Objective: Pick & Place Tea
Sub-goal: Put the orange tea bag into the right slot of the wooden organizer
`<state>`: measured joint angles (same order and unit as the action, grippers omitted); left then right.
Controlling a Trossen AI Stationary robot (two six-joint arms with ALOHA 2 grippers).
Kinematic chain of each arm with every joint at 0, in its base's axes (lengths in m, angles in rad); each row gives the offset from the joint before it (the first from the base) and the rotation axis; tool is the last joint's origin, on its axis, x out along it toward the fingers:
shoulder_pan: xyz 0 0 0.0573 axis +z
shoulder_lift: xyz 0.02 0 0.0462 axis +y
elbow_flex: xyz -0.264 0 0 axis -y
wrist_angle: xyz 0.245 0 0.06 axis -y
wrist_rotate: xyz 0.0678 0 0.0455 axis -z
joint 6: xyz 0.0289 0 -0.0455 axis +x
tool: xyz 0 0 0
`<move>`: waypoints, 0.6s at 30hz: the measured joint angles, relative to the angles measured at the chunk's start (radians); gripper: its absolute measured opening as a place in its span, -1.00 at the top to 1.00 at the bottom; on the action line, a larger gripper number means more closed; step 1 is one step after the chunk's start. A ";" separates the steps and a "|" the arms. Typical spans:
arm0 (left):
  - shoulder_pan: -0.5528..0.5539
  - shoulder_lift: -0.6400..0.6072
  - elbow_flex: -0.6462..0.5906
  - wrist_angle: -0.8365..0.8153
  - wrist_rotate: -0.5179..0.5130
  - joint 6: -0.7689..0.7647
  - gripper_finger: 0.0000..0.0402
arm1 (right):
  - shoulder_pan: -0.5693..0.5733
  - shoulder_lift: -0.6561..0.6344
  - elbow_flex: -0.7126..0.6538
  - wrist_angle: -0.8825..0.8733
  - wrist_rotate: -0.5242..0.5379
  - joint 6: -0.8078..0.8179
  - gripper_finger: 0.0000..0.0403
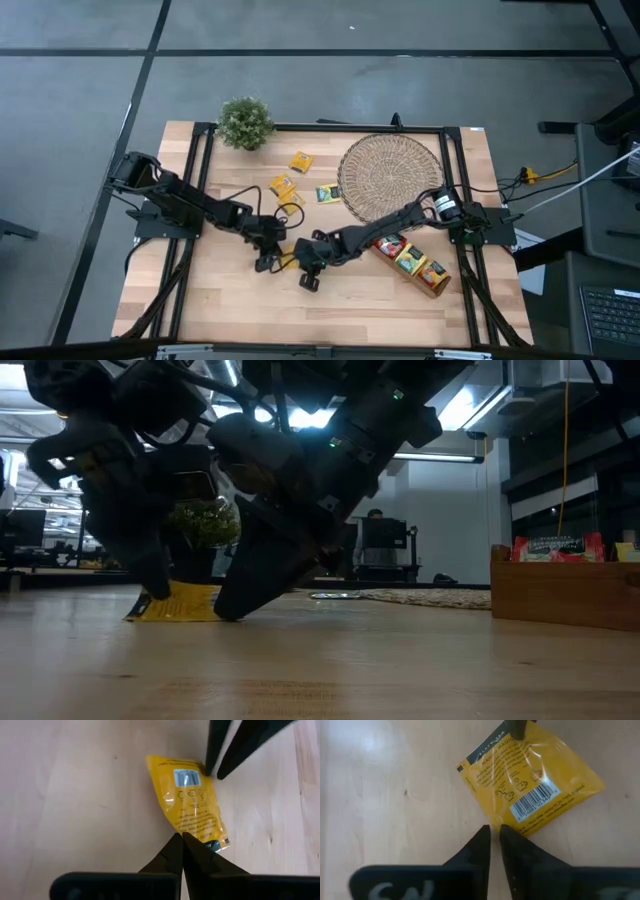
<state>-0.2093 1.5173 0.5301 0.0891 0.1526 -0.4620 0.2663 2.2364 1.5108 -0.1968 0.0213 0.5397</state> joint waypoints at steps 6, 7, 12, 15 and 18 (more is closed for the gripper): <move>-0.039 0.000 0.000 -0.035 -0.015 0.044 0.99 | -0.003 0.000 0.000 0.023 -0.078 -0.020 0.57; -0.046 -0.003 0.000 -0.040 -0.024 0.049 0.99 | -0.004 0.000 0.000 0.025 -0.092 -0.021 0.54; -0.095 -0.074 -0.001 -0.155 -0.121 0.065 0.99 | -0.002 -0.022 -0.005 0.012 -0.137 -0.042 0.45; -0.137 -0.153 0.000 -0.215 -0.194 0.080 0.99 | 0.000 -0.052 -0.002 0.007 -0.139 -0.078 0.45; -0.193 -0.232 0.000 -0.239 -0.251 0.119 0.99 | 0.000 -0.083 -0.002 -0.023 -0.150 -0.110 0.46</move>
<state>-0.4027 1.2848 0.5297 -0.1502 -0.0980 -0.3428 0.2661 2.1534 1.5092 -0.2194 -0.1286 0.4298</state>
